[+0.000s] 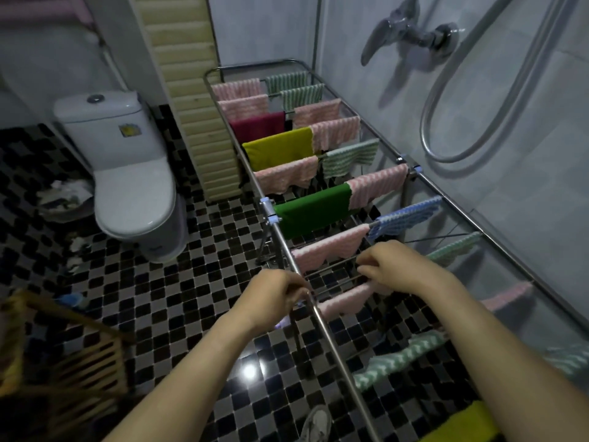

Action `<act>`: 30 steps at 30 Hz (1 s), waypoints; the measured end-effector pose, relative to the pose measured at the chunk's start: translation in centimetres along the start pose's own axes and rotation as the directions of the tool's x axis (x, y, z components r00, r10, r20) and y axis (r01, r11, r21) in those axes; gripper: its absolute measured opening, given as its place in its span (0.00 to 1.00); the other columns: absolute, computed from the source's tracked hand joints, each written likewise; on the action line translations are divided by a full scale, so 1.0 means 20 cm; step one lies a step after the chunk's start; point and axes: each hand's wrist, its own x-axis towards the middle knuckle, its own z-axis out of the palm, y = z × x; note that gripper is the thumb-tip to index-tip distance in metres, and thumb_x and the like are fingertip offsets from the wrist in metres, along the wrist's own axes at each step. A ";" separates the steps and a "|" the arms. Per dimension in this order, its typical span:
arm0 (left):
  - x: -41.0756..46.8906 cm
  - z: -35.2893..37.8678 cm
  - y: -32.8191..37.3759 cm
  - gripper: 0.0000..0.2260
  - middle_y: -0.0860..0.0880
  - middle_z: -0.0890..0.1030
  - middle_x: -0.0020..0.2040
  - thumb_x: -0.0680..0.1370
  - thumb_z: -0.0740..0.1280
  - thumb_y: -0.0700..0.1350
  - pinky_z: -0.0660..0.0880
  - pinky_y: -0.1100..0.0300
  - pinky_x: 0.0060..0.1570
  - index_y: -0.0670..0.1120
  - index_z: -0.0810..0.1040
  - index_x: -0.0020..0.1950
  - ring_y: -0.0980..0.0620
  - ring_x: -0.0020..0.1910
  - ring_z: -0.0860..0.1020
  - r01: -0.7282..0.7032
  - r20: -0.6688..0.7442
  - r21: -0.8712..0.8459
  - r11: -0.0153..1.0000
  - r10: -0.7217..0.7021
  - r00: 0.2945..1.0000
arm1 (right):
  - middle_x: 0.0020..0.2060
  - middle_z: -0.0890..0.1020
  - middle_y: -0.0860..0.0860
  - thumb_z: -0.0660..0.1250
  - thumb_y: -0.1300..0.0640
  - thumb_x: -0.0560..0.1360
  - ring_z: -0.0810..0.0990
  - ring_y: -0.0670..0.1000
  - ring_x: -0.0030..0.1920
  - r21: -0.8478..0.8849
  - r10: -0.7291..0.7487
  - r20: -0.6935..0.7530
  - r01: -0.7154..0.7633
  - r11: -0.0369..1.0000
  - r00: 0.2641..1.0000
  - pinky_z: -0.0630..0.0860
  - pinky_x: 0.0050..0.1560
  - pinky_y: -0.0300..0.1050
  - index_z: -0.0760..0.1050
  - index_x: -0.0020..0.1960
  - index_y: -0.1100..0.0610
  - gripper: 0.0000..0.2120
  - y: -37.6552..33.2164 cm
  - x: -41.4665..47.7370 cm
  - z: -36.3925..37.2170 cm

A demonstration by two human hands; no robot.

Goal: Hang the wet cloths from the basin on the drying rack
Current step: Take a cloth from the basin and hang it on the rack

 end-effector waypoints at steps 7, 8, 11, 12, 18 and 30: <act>-0.42 -0.32 -0.27 0.09 0.59 0.81 0.48 0.79 0.65 0.43 0.77 0.66 0.51 0.52 0.81 0.57 0.63 0.48 0.79 0.075 -0.249 -0.160 0.984 -0.114 0.962 | 0.46 0.85 0.47 0.64 0.52 0.79 0.81 0.46 0.45 0.185 -0.105 -0.132 0.128 0.974 0.986 0.78 0.50 0.46 0.82 0.56 0.51 0.11 -0.62 -0.03 0.01; -0.47 -0.35 -0.29 0.09 0.60 0.81 0.48 0.79 0.65 0.43 0.76 0.67 0.51 0.53 0.81 0.56 0.64 0.49 0.79 0.083 -0.279 -0.174 0.981 -0.131 0.951 | 0.48 0.85 0.46 0.64 0.52 0.79 0.81 0.45 0.48 0.227 -0.109 -0.158 0.143 0.963 0.982 0.77 0.51 0.43 0.82 0.56 0.51 0.10 -0.70 -0.03 0.02; -0.70 -0.50 -0.45 0.11 0.62 0.79 0.48 0.79 0.64 0.42 0.74 0.71 0.50 0.55 0.81 0.56 0.66 0.50 0.78 0.113 -0.374 -0.218 0.969 -0.190 0.908 | 0.46 0.83 0.44 0.65 0.53 0.78 0.81 0.43 0.49 0.307 -0.167 -0.247 0.240 0.921 0.955 0.76 0.53 0.40 0.82 0.56 0.51 0.10 -1.04 -0.01 0.07; -0.77 -0.55 -0.51 0.11 0.62 0.80 0.48 0.79 0.64 0.42 0.73 0.72 0.49 0.55 0.81 0.56 0.66 0.50 0.78 0.122 -0.409 -0.221 0.968 -0.205 0.889 | 0.45 0.83 0.43 0.65 0.52 0.78 0.81 0.42 0.48 0.332 -0.190 -0.262 0.274 0.903 0.946 0.76 0.53 0.40 0.82 0.56 0.51 0.10 -1.16 0.00 0.09; -1.10 -0.77 -0.78 0.11 0.60 0.80 0.46 0.78 0.63 0.41 0.68 0.78 0.43 0.54 0.82 0.52 0.65 0.45 0.76 0.269 -0.578 -0.252 0.929 -0.368 0.728 | 0.42 0.82 0.40 0.65 0.51 0.79 0.80 0.38 0.46 0.396 -0.311 -0.322 0.426 0.814 0.894 0.77 0.48 0.36 0.81 0.54 0.48 0.08 -1.72 0.06 0.20; -1.73 -1.09 -1.46 0.12 0.53 0.81 0.49 0.78 0.60 0.40 0.71 0.60 0.50 0.49 0.81 0.52 0.50 0.51 0.78 0.530 -0.591 -0.607 0.592 -0.782 0.197 | 0.55 0.81 0.45 0.65 0.54 0.79 0.79 0.43 0.53 0.377 -0.698 -0.052 0.661 0.649 0.715 0.77 0.53 0.40 0.75 0.65 0.50 0.15 -2.88 0.44 0.49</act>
